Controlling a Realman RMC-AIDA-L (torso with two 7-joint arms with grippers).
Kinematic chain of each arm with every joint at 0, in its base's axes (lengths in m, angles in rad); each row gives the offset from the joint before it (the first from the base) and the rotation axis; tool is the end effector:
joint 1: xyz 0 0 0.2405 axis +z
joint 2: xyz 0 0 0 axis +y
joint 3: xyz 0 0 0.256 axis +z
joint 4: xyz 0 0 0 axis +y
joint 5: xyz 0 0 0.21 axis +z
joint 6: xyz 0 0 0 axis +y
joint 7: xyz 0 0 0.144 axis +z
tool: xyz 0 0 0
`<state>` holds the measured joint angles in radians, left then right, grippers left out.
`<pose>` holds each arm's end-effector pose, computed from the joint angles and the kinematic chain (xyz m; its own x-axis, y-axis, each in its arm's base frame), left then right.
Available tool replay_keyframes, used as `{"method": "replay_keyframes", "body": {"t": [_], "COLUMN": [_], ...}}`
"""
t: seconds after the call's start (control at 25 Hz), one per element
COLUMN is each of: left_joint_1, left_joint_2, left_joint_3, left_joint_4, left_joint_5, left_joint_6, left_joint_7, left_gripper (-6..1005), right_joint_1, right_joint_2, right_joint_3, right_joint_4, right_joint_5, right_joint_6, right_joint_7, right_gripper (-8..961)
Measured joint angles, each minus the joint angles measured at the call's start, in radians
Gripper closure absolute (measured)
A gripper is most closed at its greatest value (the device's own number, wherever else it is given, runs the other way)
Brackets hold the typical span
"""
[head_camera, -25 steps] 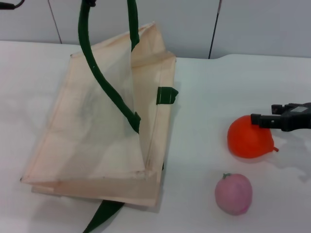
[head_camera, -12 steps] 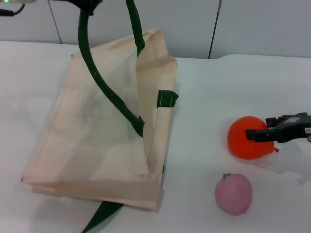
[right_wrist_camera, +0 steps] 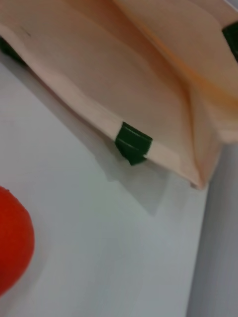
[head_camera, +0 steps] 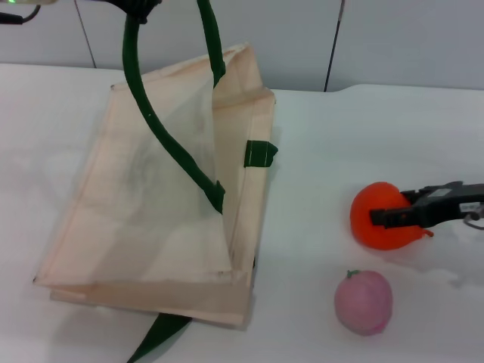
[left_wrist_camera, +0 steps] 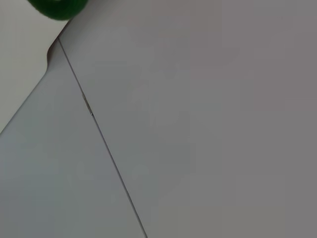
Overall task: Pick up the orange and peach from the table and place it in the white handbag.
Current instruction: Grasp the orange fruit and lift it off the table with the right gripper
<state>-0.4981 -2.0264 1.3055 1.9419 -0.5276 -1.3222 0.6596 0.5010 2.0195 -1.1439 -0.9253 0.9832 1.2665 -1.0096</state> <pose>-0.0874 0.3678 0.1208 0.9791 0.1906 0.0710 0.1708 -0.5811 -0.7957 0.2647 0.3612 0.0016 0.6896 -0.6973 -0.1955 -0.7212 -0.6369 -0.2724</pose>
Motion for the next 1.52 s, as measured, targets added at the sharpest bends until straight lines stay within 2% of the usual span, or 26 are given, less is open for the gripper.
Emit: {"method": "replay_keyframes", "body": {"t": [0.24,0.64,0.88,1.04,1.52], "left_joint_1": [-0.008,-0.018,-0.020,-0.020,-0.013], "left_joint_2": [0.000,0.000,0.000,-0.001,-0.002], "left_joint_3": [0.001,0.001,0.001,0.001,0.002], "left_joint_4": [-0.004,-0.011,-0.012,-0.012,-0.012], "left_joint_5": [0.000,0.000,0.000,0.000,-0.001], "left_joint_6": [0.000,0.000,0.000,0.001,0.007], "left_joint_7": [0.000,0.000,0.000,0.001,0.002], "left_gripper": [880,879,879,879,879], "right_joint_1": [0.068,0.102,0.112,0.124,0.110], "right_joint_2": [0.000,0.001,-0.003,-0.004,0.005], "right_joint_3": [-0.001,0.002,0.013,0.039,0.045], "right_joint_4": [0.081,0.095,0.093,0.088,0.003], "right_joint_5": [-0.040,-0.090,-0.093,-0.102,-0.120], "right_joint_6": [0.007,0.006,0.012,0.023,0.040], "right_joint_7": [-0.006,0.000,0.016,0.053,0.084], "right_gripper": [77,80,260,340,412]}}
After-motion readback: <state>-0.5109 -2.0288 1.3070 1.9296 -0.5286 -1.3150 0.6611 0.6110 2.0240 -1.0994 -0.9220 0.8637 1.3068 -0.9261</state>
